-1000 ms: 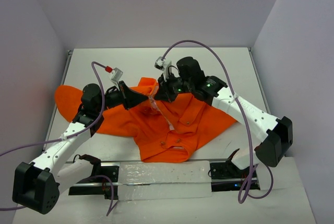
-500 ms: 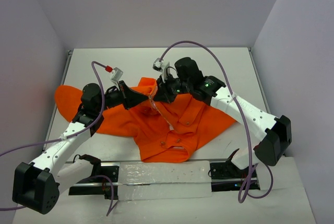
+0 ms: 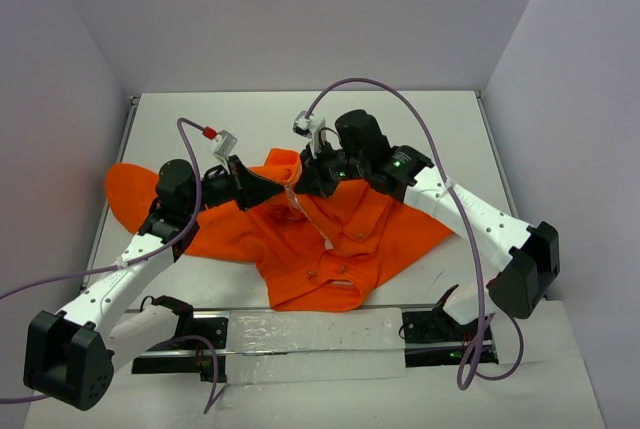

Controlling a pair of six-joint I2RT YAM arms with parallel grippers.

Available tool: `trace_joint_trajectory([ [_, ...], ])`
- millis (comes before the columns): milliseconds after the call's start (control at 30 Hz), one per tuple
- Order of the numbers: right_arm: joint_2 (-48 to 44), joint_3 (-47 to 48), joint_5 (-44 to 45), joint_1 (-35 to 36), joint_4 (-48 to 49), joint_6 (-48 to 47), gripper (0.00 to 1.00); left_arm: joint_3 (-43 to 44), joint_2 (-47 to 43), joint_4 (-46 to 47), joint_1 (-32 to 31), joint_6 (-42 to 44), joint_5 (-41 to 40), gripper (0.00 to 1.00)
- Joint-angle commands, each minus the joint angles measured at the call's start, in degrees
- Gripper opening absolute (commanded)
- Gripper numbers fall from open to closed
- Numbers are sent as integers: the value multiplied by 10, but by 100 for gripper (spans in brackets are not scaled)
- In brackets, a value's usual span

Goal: Zip up the jacket

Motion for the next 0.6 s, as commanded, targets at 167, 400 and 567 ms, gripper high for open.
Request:
trace_joint_trajectory([
  [167,-25,25,-13,7,15,-7,0,31,-16,11,-3,10,11,0],
  [400,-16,30,-22,8,10,-9,0,30,-17,12,-3,8,14,0],
  [567,-17,30,-23,11,7,-13,0,31,-17,9,-3,8,11,0],
])
